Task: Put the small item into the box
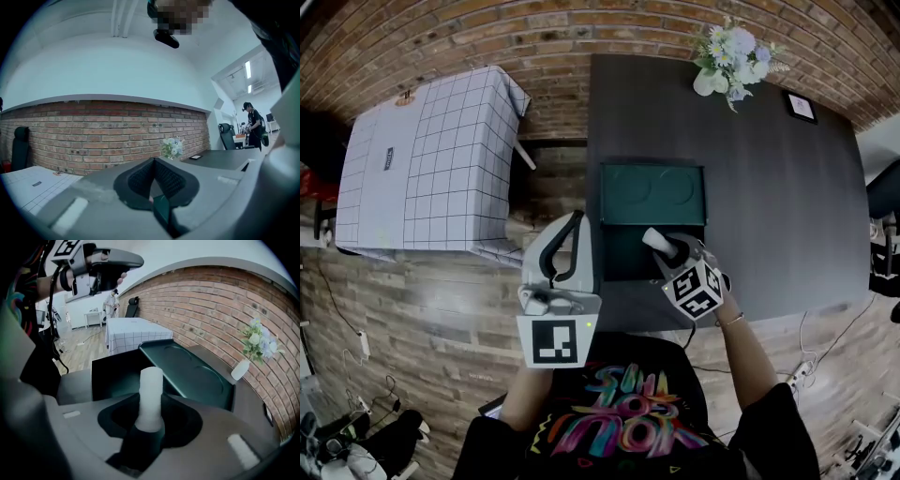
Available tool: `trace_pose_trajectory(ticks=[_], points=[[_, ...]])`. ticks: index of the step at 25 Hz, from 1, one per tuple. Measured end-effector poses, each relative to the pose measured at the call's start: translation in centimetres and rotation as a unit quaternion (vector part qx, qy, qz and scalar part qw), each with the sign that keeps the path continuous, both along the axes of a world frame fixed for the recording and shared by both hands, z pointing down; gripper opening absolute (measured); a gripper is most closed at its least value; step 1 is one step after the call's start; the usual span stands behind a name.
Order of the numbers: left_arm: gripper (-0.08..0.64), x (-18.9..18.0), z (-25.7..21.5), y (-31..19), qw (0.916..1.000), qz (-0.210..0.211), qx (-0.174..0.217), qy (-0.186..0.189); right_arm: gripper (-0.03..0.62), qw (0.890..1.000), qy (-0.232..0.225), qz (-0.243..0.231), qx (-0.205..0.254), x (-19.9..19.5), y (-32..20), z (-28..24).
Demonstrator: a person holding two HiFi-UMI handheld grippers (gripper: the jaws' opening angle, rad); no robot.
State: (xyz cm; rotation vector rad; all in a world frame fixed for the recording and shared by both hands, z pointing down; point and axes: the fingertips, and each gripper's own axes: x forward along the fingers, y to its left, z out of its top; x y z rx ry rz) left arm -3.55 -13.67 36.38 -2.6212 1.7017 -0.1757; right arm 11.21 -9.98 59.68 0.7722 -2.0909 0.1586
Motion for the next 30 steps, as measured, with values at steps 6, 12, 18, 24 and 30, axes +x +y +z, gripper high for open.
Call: trace_pose_trajectory(ticks=[6,12,18,24,30], points=[[0.002,0.0,0.1,-0.1,1.0000,0.003,-0.001,-0.001,0.141,0.999,0.026,-0.030,-0.023,-0.7,-0.1,1.7],[0.002,0.0,0.2,0.0,1.0000,0.005,-0.003,-0.002,0.143,0.997,0.048,-0.046,-0.045,-1.2,0.0,3.1],[0.002,-0.3,0.3,0.0,1.0000,0.002,-0.005,-0.003,0.151,0.994,0.062,-0.055,-0.066,-1.3,0.4,3.9],[0.002,-0.4,0.4,0.2,1.0000,-0.003,-0.009,0.000,0.166,0.994,0.055,-0.044,-0.079,-1.2,0.3,4.0],[0.002,-0.2,0.0,0.2,1.0000,-0.002,0.002,0.001,0.170,0.994,0.050,-0.043,-0.088,-1.3,0.2,4.0]])
